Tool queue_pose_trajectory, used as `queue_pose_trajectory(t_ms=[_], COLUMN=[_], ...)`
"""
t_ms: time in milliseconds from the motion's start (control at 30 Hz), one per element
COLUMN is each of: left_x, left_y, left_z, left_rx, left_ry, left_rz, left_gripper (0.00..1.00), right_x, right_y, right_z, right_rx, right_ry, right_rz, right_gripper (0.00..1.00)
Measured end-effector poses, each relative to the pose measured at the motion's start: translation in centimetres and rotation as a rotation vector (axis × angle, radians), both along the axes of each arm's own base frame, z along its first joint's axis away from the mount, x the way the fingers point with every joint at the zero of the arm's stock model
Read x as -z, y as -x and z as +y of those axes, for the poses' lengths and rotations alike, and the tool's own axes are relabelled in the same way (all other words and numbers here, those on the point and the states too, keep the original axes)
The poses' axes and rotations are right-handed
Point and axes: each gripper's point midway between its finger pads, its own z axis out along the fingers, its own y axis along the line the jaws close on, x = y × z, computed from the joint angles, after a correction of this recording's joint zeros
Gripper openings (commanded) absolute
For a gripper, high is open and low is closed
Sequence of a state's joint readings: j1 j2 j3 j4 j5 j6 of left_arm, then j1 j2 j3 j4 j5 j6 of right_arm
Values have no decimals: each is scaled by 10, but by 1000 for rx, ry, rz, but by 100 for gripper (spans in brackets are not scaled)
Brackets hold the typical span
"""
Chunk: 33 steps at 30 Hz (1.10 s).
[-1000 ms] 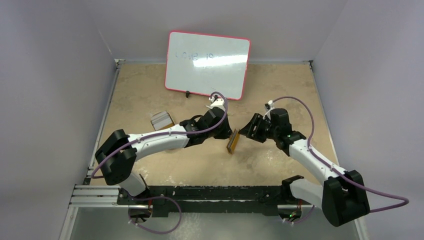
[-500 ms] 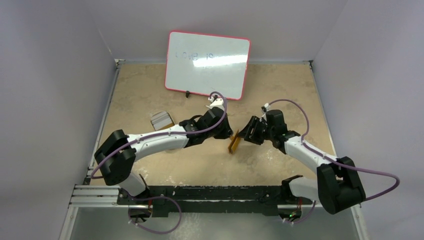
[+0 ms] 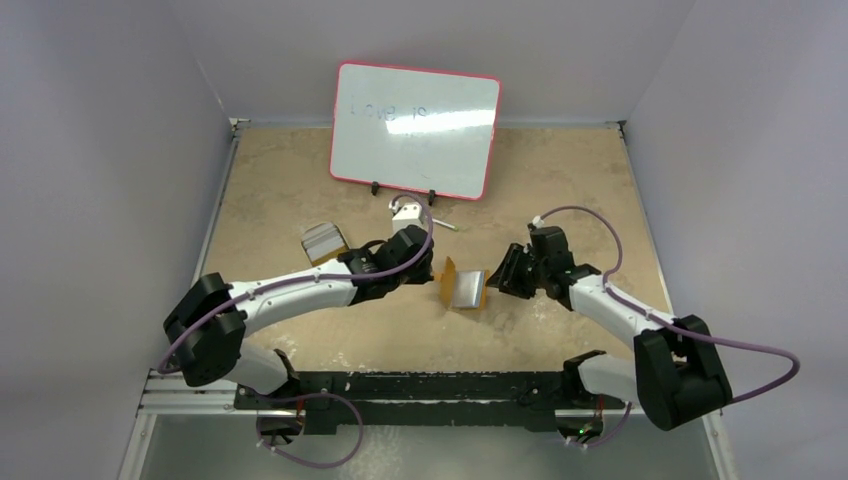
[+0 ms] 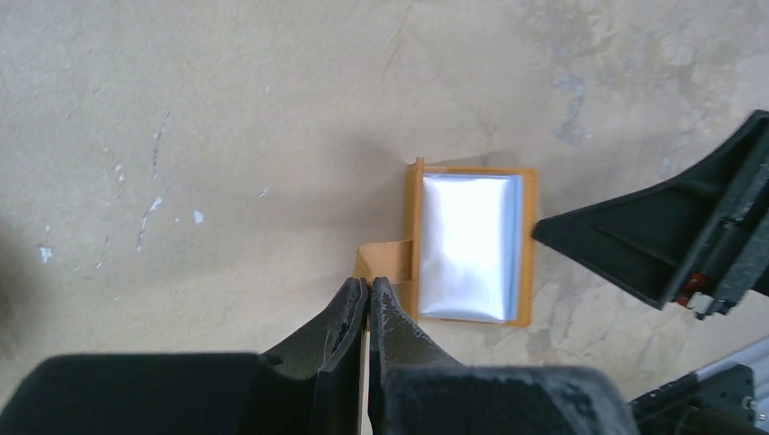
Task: Put the credit cards into the card holder
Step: Open the card holder at the center of the board.
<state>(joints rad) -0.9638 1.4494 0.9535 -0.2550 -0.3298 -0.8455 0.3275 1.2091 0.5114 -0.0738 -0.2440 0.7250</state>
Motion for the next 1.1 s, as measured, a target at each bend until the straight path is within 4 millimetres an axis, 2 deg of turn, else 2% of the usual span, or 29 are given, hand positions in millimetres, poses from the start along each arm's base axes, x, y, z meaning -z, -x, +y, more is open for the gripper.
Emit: queue_pose_trajectory(t_ms=[233,367,533,700,867,1100], left_x=[27,37,45,46,48,58], left_y=[7,7,8,10,10,14], left_z=[16,18,19,22,21,20], left_rx=[-14,-17,-16,-16,-12,1], left_ry=[-66,-91,-110,-121,-124,-137], left_rz=[30,43,57,64,70,97], left_gripper=[0,0,9,11,11,11], right_x=[22,22,23,18,4,2], right_y=[7,-2,-3,-3,-8,-9], right_z=[-6,-2,-3,-3,11,19], right_rx=[3,-1,4,-5,-42,-71], right_ry=[35,24,31,30,-46,-89], right_rz=[47,18,15,1,-45,-49], right_gripper=[43,39,36,38,42,41])
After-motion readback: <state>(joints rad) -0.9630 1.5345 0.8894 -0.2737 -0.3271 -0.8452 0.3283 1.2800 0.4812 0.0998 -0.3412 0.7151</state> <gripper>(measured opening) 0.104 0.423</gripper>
